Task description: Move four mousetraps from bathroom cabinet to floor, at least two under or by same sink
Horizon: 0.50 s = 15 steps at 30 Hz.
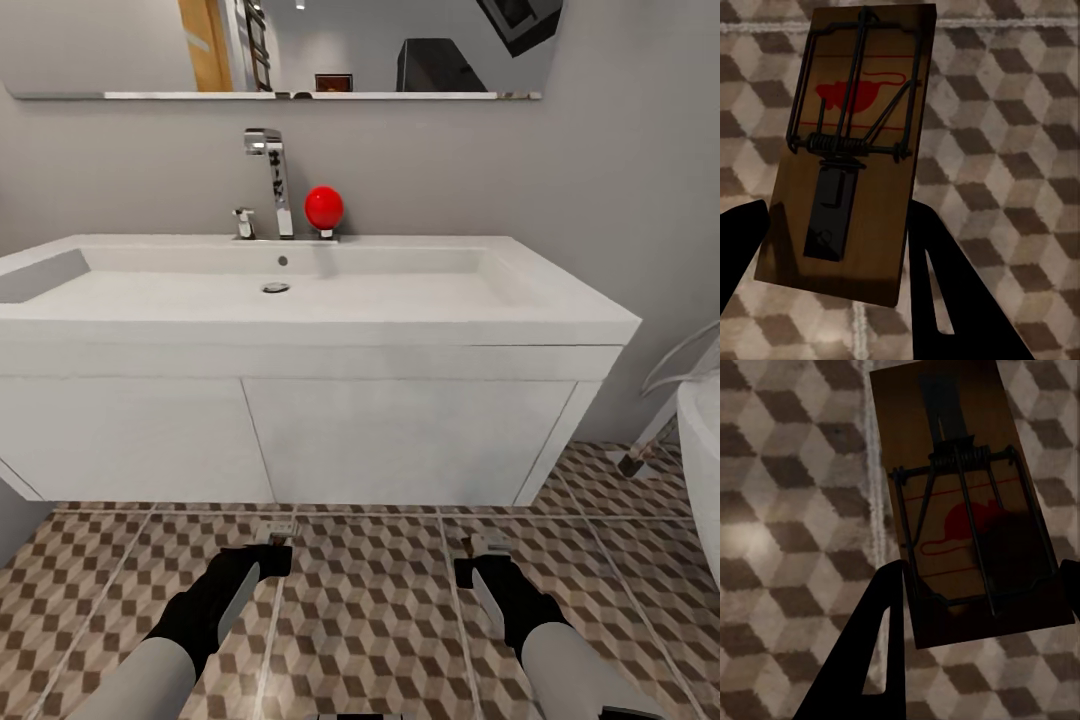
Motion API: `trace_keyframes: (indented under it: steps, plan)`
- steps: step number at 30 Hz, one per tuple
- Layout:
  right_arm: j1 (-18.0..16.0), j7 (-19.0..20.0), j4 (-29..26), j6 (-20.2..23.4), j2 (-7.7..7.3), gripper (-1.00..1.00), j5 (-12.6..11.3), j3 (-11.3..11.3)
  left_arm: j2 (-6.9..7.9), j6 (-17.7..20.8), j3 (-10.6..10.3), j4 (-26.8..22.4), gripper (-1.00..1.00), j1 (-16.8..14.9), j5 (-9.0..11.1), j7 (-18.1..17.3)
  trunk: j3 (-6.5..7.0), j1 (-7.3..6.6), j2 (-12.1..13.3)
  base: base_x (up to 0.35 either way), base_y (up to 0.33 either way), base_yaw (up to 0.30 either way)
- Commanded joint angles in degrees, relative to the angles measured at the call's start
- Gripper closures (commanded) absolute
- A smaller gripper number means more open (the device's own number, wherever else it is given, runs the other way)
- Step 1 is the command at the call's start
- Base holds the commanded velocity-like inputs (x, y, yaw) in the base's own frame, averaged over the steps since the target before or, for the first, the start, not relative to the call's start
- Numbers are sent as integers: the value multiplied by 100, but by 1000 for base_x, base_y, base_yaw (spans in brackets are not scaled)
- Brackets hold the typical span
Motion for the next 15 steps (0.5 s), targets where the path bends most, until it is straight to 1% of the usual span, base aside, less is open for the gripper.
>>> trace_keyframes:
  steps: [1,11,15]
  plan:
    - [-1,9,-11,31,5,100,50,-36,3,27,-13,-8,100,-2,54,19,-5,-1,-2,0,0,-12]
    - [-1,10,-17,29,9,100,48,-34,-18,42,-5,-8,100,-2,55,9,-5,-1,-2,0,0,-2]
    - [-1,12,-16,29,10,100,43,-34,-21,44,-5,-8,100,-2,55,3,-94,9,-7,0,0,0]
